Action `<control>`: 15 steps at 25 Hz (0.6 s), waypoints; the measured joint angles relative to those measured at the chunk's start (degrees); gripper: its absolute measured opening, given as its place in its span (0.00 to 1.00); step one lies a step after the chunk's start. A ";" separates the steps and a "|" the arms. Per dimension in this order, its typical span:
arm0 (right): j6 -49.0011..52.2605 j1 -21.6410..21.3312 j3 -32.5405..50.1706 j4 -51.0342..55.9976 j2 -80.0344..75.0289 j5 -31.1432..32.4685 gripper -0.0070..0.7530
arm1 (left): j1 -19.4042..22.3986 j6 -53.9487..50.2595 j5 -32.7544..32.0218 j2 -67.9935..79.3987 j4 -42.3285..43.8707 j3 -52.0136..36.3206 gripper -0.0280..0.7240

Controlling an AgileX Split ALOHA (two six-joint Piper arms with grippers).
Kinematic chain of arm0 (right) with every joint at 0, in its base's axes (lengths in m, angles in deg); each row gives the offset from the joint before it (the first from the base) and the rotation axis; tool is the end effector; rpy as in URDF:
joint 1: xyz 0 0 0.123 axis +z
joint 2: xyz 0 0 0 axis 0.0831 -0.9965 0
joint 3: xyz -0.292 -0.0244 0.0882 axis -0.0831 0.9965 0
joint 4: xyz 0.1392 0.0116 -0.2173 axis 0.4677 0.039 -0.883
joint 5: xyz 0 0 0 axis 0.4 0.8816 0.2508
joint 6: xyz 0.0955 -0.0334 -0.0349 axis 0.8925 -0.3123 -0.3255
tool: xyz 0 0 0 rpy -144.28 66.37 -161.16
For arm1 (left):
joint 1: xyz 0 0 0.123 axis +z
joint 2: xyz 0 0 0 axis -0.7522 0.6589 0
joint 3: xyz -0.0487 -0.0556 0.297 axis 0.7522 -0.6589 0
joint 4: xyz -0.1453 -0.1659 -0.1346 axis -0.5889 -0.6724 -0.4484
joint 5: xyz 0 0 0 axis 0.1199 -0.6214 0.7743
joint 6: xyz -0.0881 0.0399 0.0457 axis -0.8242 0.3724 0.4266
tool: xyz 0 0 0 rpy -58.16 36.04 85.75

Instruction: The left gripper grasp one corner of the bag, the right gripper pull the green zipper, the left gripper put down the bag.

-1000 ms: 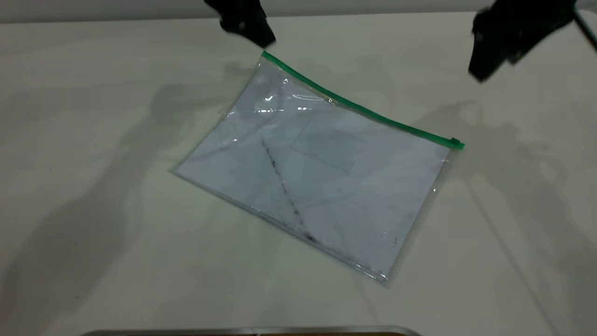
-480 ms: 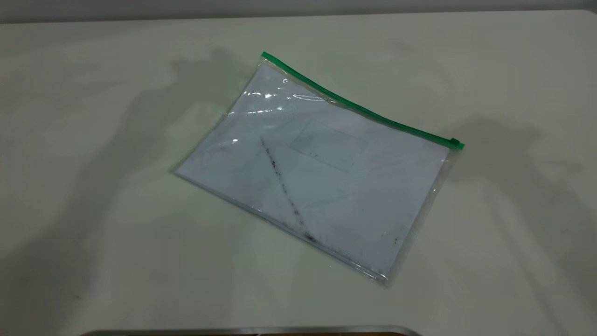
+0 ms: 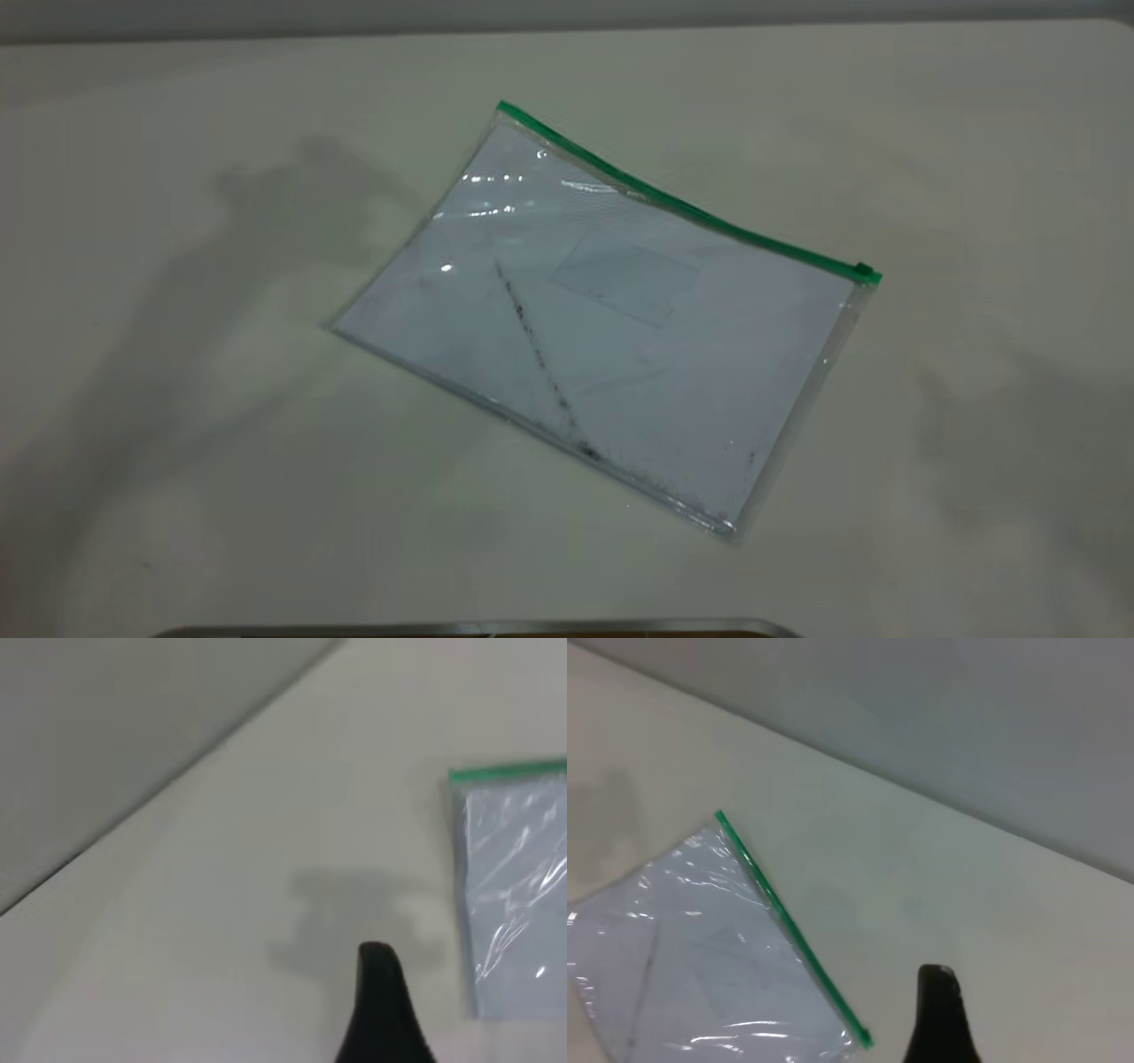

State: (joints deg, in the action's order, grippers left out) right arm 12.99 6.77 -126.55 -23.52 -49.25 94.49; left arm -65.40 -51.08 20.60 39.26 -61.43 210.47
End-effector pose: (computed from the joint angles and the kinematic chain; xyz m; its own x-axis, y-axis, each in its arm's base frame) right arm 0.2010 0.0534 0.4335 -0.4647 -0.2858 -0.8381 -0.3871 0.9168 -0.0980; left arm 0.4202 -0.1280 0.4182 -0.5767 0.5302 -0.6215 0.5303 0.8217 0.2089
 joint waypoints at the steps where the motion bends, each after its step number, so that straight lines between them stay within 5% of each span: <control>1: 0.59 0.00 0.05 0.00 1.70 1.49 0.77 | 0.00 -1.75 0.00 -1.08 0.00 0.00 0.82; 8: 1.93 0.00 0.11 0.00 12.73 16.27 0.77 | 0.00 -12.19 0.00 -8.84 0.00 0.00 0.82; 15: 2.06 0.00 9.62 0.78 28.70 16.91 0.77 | 0.00 -18.05 0.00 -23.70 -0.25 -13.31 0.82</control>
State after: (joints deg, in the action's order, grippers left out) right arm 15.05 6.77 -116.93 -22.74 -20.55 111.40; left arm -65.40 -69.13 20.60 15.55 -61.68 197.16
